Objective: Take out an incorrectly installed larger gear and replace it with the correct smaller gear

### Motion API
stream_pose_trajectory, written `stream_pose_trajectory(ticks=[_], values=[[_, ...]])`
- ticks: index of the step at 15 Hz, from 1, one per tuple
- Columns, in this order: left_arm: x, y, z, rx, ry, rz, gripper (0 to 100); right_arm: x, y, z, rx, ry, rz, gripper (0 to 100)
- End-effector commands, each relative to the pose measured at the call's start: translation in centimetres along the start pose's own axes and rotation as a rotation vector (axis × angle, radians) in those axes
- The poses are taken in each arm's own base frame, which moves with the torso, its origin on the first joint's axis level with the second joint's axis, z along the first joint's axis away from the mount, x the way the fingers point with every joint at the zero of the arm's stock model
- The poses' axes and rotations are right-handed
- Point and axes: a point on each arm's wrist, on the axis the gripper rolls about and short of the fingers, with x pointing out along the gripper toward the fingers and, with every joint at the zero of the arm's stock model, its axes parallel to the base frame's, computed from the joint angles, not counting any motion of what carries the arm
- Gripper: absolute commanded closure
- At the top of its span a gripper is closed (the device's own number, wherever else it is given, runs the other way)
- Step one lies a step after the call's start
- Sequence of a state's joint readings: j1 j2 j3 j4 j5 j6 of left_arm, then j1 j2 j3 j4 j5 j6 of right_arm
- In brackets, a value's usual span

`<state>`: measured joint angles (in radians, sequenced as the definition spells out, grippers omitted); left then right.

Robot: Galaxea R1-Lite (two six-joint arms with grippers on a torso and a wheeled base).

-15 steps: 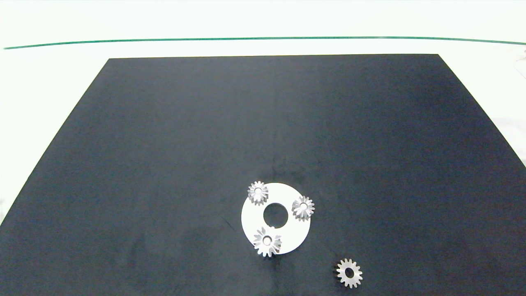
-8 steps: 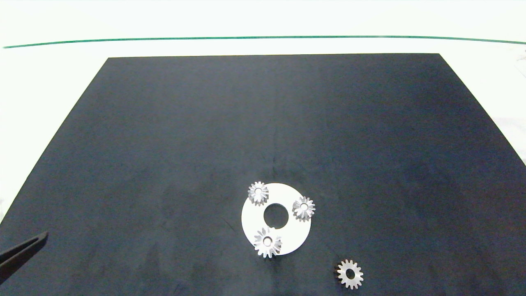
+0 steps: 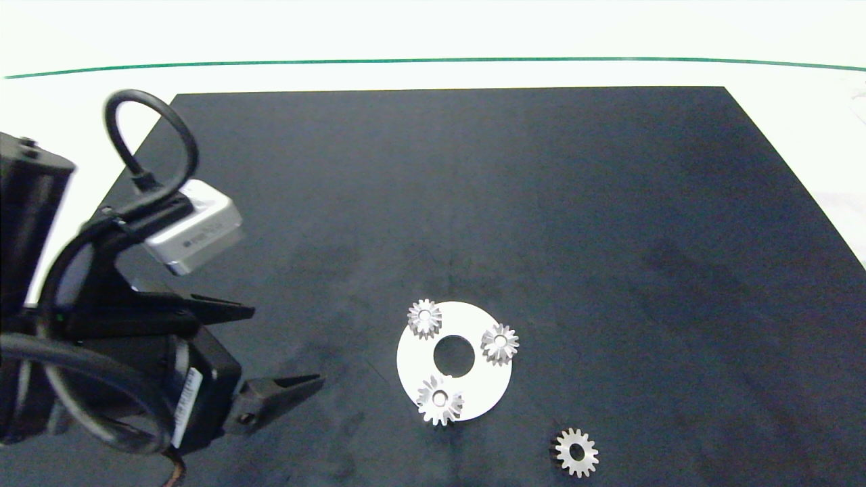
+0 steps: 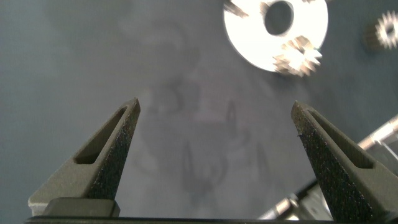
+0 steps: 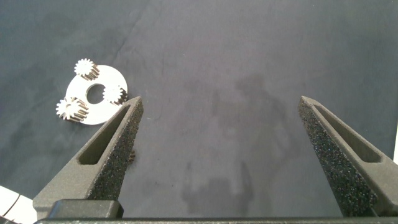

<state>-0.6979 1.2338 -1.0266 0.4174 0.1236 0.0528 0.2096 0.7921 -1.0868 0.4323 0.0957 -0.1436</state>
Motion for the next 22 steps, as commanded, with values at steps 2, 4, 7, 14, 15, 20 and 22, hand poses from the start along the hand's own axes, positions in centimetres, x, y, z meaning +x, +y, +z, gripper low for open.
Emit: stream_pose_trajectory(ticks=[2,4,7,14,15,20,22], values=[[4.7,-3.7,0.1,0.05,0.152,-0.061,0,0.2,0.0,0.0,0.001,-0.002,0.006,0],[6.1,-5.8,-0.2,0.135,0.182,0.024,0,0.3,0.0,0.1,0.001,-0.002,0.009,0],[8.1,-8.2,0.7,0.184,0.167,-0.003,0,0.4,0.0,0.3,0.001,-0.017,0.025,0],[11.9,-12.2,1.5,0.356,0.221,-0.063,0,0.6,0.0,0.4,0.001,-0.024,0.041,0],[12.6,-12.4,1.3,0.363,0.239,-0.06,0,0.6,0.0,0.4,0.001,-0.025,0.041,0],[14.0,-11.5,1.6,0.396,0.246,-0.036,0,0.6,0.0,0.3,0.003,-0.024,0.041,0],[14.1,-11.0,1.9,0.384,0.235,-0.023,0,0.6,0.0,0.3,0.003,-0.023,0.043,0]])
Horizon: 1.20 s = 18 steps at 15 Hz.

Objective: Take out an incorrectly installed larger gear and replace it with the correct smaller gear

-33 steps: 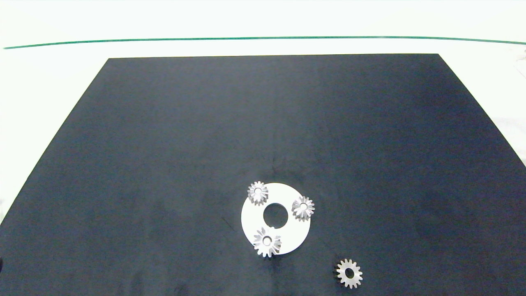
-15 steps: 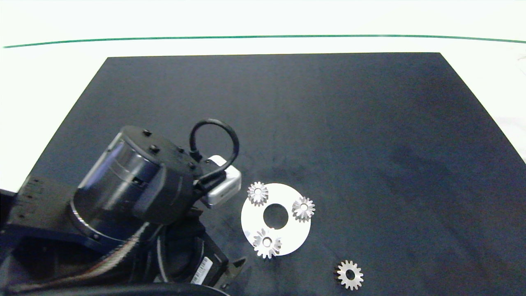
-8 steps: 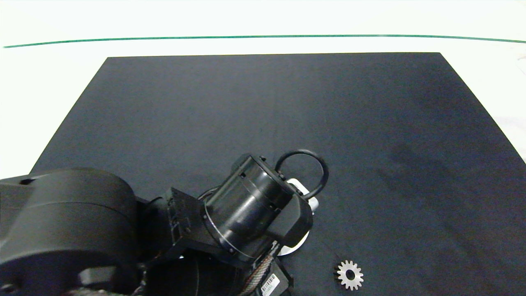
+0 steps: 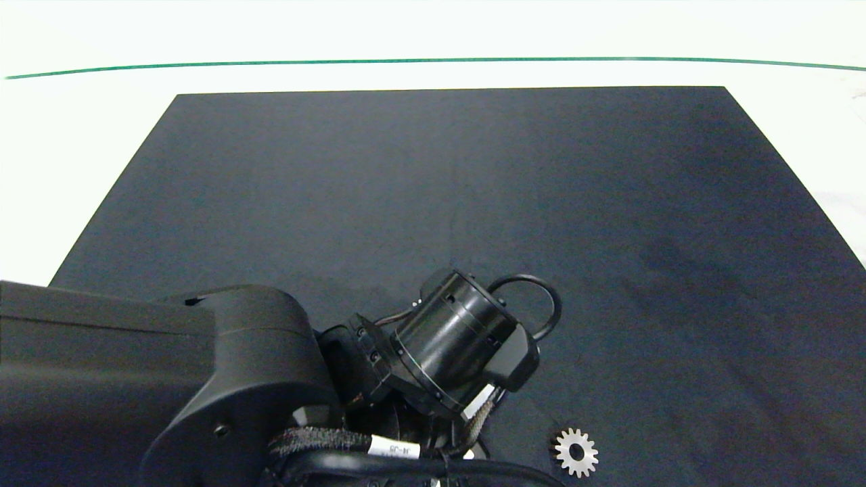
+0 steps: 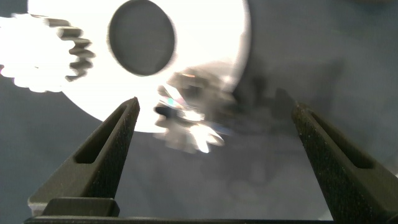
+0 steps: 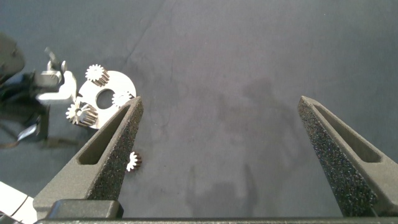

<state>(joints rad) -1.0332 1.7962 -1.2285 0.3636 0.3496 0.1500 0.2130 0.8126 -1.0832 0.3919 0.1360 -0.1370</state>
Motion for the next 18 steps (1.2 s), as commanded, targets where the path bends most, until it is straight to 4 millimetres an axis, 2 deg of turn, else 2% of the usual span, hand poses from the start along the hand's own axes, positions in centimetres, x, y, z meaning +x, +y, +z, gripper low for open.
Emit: stream_pose_trajectory(ticks=[1,3,6,18], values=[[0.1,0.8,0.0,-0.018,-0.005,0.017,0,-0.1,0.0,0.0,-0.001,-0.001,0.005,0],[0.3,1.1,-0.3,-0.026,0.007,0.025,0,-0.1,0.0,0.0,-0.001,-0.001,0.007,0],[0.7,0.8,-0.5,-0.023,0.021,0.021,5,-0.1,0.0,0.0,-0.001,-0.003,0.007,0],[1.7,0.9,-0.2,-0.025,0.036,0.023,29,0.0,0.0,-0.2,0.0,0.005,0.009,0]])
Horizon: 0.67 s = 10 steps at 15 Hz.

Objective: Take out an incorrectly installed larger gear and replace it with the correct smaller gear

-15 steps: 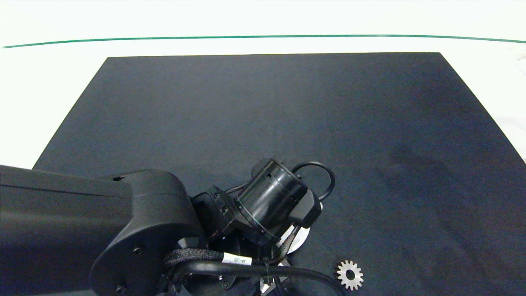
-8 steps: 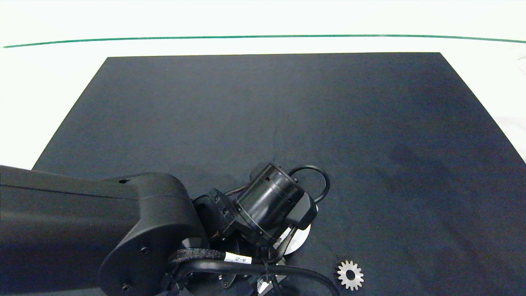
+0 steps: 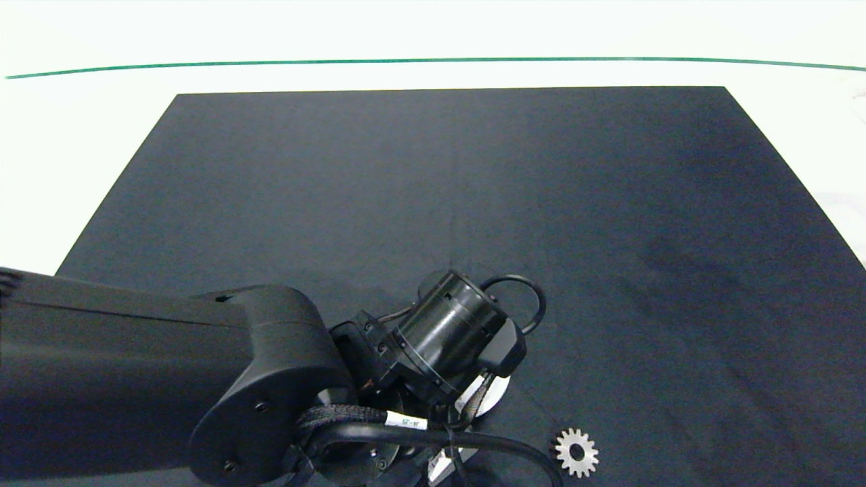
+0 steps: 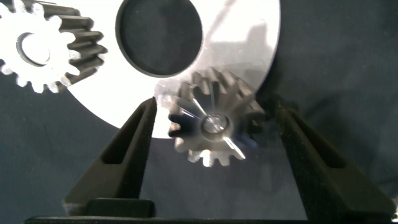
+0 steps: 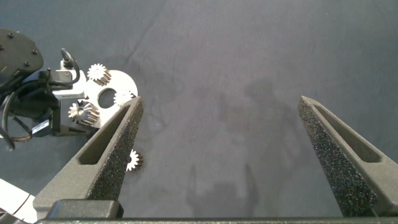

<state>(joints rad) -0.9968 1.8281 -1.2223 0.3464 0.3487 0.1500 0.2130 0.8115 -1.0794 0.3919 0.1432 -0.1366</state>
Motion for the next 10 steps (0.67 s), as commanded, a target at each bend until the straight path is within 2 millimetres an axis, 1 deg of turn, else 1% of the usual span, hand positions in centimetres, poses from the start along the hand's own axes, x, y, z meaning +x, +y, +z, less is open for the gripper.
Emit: stream_pose_trajectory(ticks=[1,10], values=[[0.2,0.36,0.08,-0.008,0.004,0.009,32,0.03,0.02,-0.15,-0.001,0.006,0.002,0],[0.43,0.27,0.03,-0.008,0.011,0.008,50,0.05,0.02,-0.17,-0.001,0.006,0.002,0]])
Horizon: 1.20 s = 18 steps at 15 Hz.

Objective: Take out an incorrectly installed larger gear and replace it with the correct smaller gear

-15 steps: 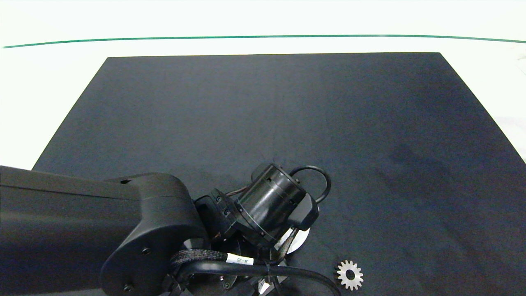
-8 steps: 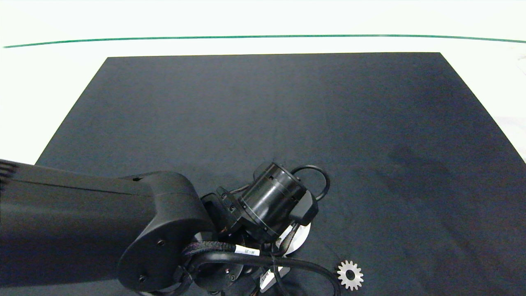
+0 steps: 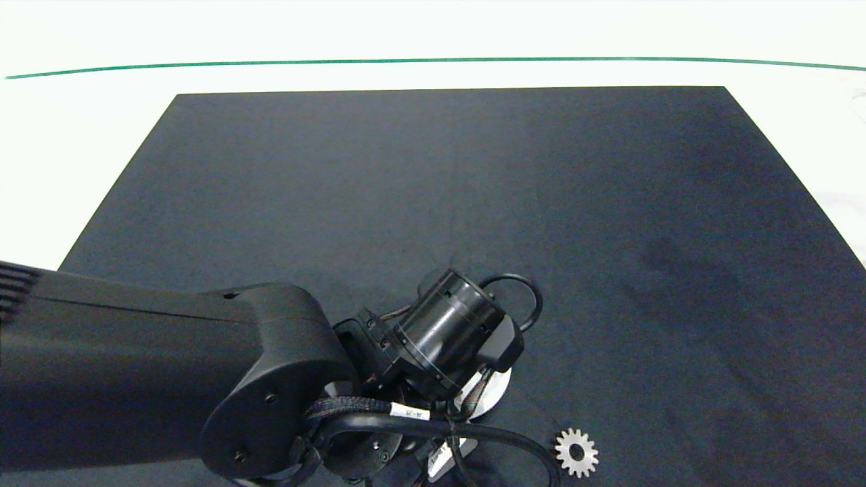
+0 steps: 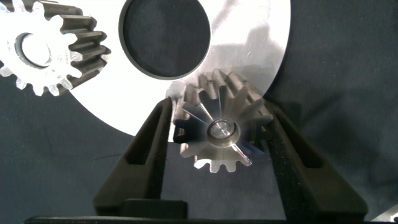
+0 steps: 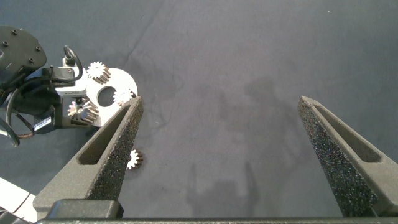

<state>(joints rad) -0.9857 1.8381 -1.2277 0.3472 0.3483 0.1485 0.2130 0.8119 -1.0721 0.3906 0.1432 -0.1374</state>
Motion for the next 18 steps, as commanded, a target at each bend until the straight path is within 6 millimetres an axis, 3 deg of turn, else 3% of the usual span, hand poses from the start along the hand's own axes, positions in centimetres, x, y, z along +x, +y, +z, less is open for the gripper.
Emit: stream_pose_trajectory(ticks=[1,6,11,18], values=[[0.2,0.0,-0.1,0.001,0.007,0.002,52,0.0,0.0,0.0,0.0,0.001,0.001,0],[0.0,0.0,0.0,-0.002,0.001,0.002,62,-0.1,0.0,0.0,-0.001,0.0,0.001,0],[-1.6,0.5,0.1,-0.014,-0.039,0.006,72,-0.1,0.0,0.0,-0.001,0.0,0.001,0],[-4.3,1.6,-0.3,-0.043,-0.097,0.019,72,0.0,0.0,-0.1,0.0,0.003,0.002,0]])
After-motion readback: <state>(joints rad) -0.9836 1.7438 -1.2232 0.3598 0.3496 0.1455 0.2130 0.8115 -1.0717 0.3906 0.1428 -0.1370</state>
